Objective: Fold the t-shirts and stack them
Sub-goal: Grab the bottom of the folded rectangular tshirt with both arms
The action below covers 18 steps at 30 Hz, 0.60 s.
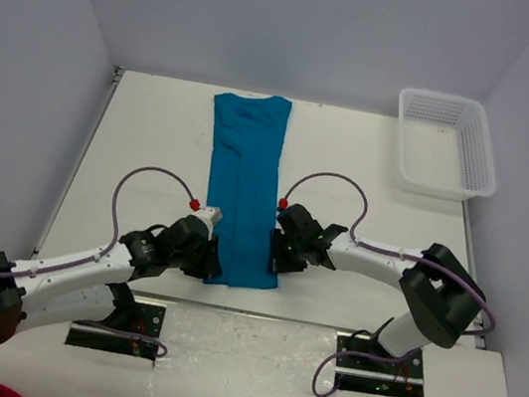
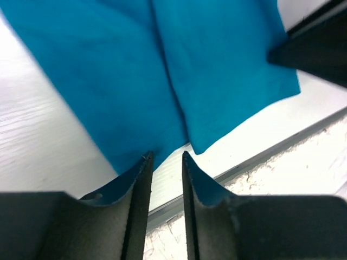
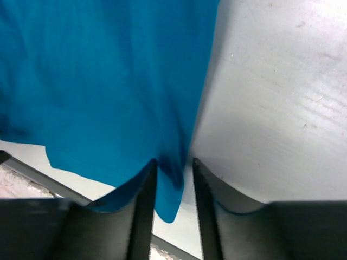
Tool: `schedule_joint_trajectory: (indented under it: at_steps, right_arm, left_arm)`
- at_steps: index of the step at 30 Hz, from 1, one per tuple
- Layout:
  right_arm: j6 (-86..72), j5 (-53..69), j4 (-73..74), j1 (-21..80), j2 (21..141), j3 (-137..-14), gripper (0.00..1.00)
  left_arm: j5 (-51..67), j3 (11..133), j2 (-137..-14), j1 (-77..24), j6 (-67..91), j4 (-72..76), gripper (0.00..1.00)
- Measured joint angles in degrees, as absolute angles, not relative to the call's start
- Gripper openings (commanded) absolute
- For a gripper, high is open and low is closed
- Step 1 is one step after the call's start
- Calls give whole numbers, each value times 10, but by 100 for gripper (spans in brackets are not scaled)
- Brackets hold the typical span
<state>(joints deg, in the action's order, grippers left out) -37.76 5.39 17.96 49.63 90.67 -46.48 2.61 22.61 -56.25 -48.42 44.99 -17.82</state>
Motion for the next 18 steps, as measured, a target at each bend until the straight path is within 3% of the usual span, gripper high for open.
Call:
schedule_joint_trajectory:
  at_steps: [3, 11, 14, 18]
  right_arm:
    - [-376, 51, 173, 501, 890, -450, 46]
    - [-376, 52, 151, 502, 859, -416, 47]
    - [-376, 56, 139, 502, 859, -411, 45]
    - [-376, 62, 126, 501, 866, -411, 35]
  left_arm:
    - [-19, 240, -521, -488, 465, -223, 33]
    - [-90, 223, -505, -494, 548, -274, 32]
    - [-107, 209, -505, -496, 572, -277, 33]
    - [-116, 199, -505, -496, 590, -279, 36]
